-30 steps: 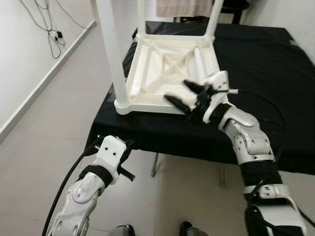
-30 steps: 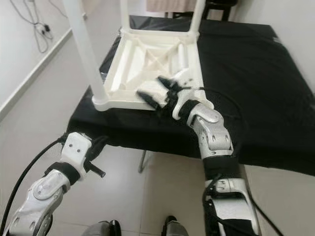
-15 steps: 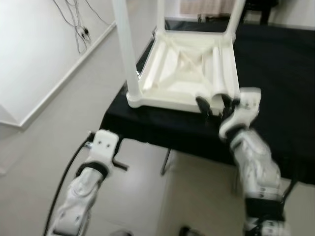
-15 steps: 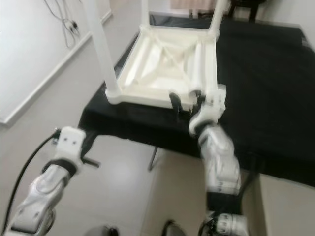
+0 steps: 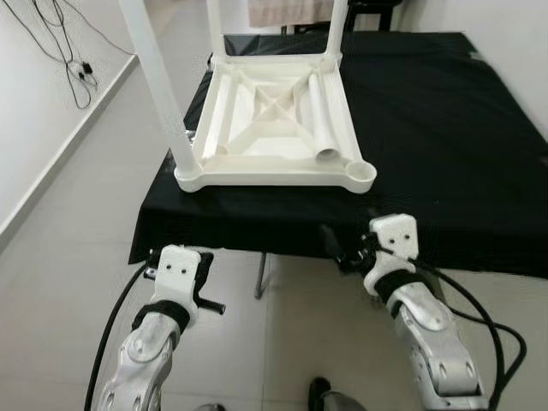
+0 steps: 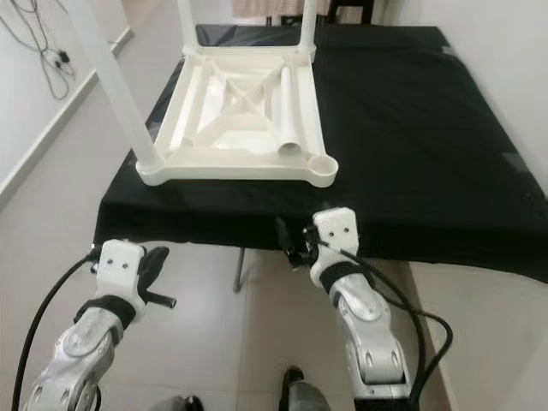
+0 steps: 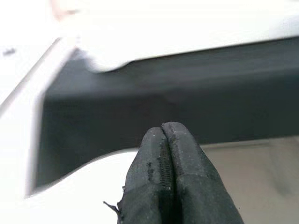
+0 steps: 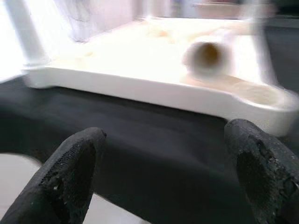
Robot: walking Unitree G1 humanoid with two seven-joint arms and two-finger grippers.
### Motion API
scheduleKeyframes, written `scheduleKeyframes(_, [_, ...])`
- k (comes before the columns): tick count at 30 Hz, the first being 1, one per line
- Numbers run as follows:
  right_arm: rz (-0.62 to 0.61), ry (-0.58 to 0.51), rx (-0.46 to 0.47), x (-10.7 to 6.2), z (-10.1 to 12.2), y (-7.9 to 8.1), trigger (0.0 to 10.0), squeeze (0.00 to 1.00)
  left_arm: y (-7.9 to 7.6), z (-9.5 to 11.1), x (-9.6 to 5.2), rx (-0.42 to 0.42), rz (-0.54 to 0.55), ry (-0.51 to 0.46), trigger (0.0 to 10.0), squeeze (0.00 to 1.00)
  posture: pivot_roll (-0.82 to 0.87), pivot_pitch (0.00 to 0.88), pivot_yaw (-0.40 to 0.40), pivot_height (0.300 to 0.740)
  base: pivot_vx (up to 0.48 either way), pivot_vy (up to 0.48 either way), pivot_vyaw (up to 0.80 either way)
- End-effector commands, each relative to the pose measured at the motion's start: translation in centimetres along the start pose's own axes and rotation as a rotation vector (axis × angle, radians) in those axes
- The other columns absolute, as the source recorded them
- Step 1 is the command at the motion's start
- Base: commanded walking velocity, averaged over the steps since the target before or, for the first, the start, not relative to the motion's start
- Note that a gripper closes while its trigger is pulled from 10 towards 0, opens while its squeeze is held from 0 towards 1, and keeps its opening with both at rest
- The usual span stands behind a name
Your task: Building children table
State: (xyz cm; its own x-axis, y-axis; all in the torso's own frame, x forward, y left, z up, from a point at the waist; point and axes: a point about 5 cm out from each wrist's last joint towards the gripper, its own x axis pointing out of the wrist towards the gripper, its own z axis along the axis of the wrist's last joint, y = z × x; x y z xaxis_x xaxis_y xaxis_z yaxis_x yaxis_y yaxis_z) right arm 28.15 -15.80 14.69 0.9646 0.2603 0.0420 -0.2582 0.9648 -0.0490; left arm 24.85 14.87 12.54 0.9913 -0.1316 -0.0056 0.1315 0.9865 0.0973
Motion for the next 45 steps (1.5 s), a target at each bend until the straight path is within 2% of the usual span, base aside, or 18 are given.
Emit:
scheduleKeyframes(1, [0.021, 0.009, 0.02, -0.1, -0.3, 0.5, 10.0, 0.0, 0.3, -0.6, 0.0, 0.007, 0.01, 0.027, 10.0, 0.0, 0.0, 0.132, 0.003, 0.74, 0.0, 0.0, 0.0])
scheduleKeyframes(21, [0.002, 0.024, 0.053, -0.3, -0.3, 0.7, 10.0, 0.0, 0.1, -0.3, 0.5, -0.008, -0.015, 0.005, 10.0, 0.0, 0.0, 0.136, 0.005, 0.74, 0.0, 0.0, -0.1])
scheduleKeyframes(25, [0.022, 0.003, 0.054, -0.3, -0.1, 0.8, 10.0, 0.0, -0.3, 0.3, 0.9, -0.006, -0.072, -0.028, 10.0, 0.0, 0.0, 0.135, 0.003, 0.74, 0.271, 0.0, -0.6])
scheduleKeyframes(32, [0.027, 0.004, 0.067, -0.3, 0.0, 0.7, 10.0, 0.0, -0.6, 0.8, 1.2, -0.007, -0.093, -0.05, 10.0, 0.0, 0.0, 0.132, 0.004, 0.74, 0.344, 0.0, -0.11])
scheduleKeyframes(36, [0.041, -0.051, 0.11, -0.4, 0.7, 0.4, 10.0, 0.0, -0.8, 1.0, 1.2, -0.007, -0.112, -0.056, 10.0, 0.0, 0.0, 0.132, 0.005, 0.74, 0.377, 0.0, -0.6])
scheduleKeyframes(38, [0.053, -0.094, 0.067, -0.2, 1.6, 0.1, 10.0, 0.0, -0.8, 1.3, 1.3, -0.012, -0.124, -0.065, 10.0, 0.0, 0.0, 0.128, 0.008, 0.74, 0.382, 0.0, 0.0])
scheduleKeyframes(45, [0.089, -0.187, 0.003, 0.8, 4.3, -1.2, 10.0, 0.0, -1.2, 2.5, 1.9, -0.036, -0.158, -0.108, 10.0, 0.0, 0.0, 0.121, 0.011, 0.74, 0.38, 0.0, 0.0])
